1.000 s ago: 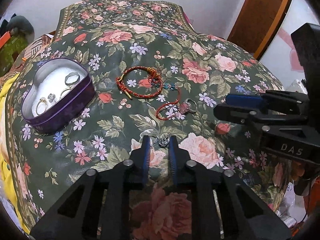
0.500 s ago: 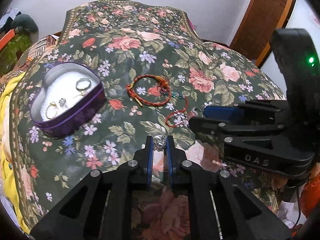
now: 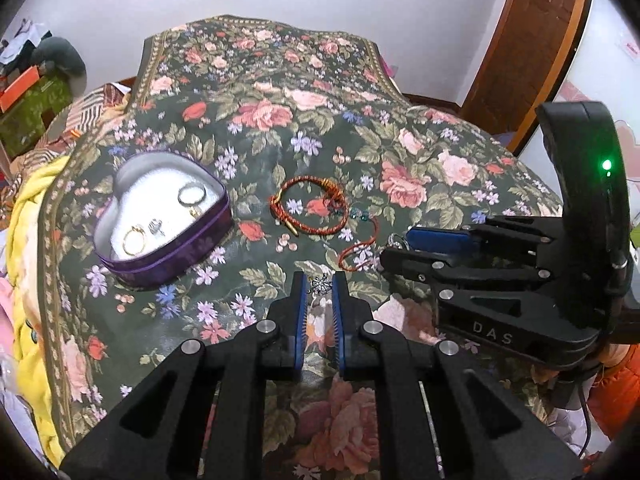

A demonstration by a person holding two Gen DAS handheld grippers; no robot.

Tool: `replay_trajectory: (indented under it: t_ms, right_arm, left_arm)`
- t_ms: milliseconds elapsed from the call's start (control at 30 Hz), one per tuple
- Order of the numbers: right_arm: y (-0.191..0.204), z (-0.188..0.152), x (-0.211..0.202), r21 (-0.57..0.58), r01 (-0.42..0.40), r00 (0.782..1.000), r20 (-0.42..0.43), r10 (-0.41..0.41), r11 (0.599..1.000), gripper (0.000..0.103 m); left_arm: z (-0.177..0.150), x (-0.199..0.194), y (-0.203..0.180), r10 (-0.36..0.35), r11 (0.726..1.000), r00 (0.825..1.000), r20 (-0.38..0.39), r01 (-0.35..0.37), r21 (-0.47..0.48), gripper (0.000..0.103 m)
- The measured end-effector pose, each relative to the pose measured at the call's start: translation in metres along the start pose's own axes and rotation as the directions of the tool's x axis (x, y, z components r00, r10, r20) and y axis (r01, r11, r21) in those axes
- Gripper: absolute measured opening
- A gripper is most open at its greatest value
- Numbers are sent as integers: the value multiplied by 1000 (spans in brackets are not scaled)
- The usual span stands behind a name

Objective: Organize jewelry
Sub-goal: 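Grasp the silver ring charm with right tool while left tool grasps a small silver piece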

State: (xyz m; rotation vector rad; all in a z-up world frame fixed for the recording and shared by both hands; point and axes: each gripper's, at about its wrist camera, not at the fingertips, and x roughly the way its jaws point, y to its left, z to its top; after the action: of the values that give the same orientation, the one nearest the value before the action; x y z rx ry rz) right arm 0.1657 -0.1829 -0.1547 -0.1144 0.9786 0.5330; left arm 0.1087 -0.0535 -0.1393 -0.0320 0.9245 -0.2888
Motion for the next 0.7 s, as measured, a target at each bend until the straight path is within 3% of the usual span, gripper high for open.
replay_trajectory:
  t_ms: [200, 367, 500, 700]
  right_arm:
    - [7, 10, -14, -18, 8, 999, 49, -8, 1000, 17]
    - [5, 9, -15, -8, 14, 999, 35, -14, 1000, 18]
    - [1, 0, -12, -5, 26, 1000, 10, -26, 1000, 37]
    - [-5, -6, 1, 3, 38, 999, -38, -38, 999, 37]
  left_arm:
    - [6, -19, 4, 12, 1000, 999, 45, -11, -9, 11]
    - [10, -33, 12, 36, 999, 996, 81, -34, -28, 11]
    - [11, -42, 21, 56, 998, 993, 103, -51, -47, 11]
    - [9, -52, 31, 74, 996, 990, 123, -67, -66, 11]
